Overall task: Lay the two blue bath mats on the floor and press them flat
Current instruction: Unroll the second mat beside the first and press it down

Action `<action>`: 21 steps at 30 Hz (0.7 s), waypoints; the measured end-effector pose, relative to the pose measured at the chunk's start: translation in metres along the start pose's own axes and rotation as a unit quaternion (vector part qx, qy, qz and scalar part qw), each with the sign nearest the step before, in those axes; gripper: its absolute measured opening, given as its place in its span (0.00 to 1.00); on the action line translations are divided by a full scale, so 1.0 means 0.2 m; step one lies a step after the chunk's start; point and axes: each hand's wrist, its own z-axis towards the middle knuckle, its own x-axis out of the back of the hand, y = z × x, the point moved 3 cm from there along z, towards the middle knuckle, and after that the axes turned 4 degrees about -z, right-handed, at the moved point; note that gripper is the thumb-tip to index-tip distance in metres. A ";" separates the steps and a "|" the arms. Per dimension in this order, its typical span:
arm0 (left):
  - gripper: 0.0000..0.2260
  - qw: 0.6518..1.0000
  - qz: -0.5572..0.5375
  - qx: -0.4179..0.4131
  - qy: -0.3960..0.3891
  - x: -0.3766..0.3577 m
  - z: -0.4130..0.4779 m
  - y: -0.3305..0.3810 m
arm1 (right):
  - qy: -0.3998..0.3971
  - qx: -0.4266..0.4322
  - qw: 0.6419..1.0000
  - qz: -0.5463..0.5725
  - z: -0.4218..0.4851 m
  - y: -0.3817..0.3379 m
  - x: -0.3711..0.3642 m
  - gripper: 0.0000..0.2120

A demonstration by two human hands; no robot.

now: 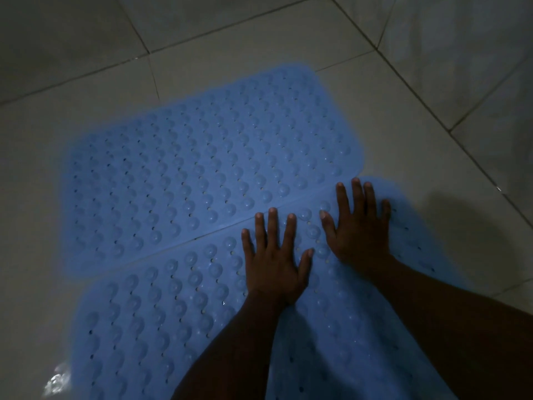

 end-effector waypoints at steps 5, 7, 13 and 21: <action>0.34 0.998 -0.021 -0.017 -0.056 0.07 -0.03 -0.03 | -0.074 -0.029 0.997 0.018 0.02 0.00 0.02 0.34; 0.35 0.998 -0.030 -0.010 -0.058 0.12 -0.11 -0.09 | -0.066 -0.045 0.997 0.020 -0.03 -0.05 0.06 0.34; 0.40 0.996 -0.014 0.078 -0.041 0.23 -0.50 -0.53 | -0.069 0.068 0.993 0.070 -0.30 -0.56 0.14 0.34; 0.39 0.986 -0.003 0.167 -0.001 0.31 -0.72 -1.01 | -0.060 0.189 0.978 0.065 -0.57 -1.07 0.07 0.33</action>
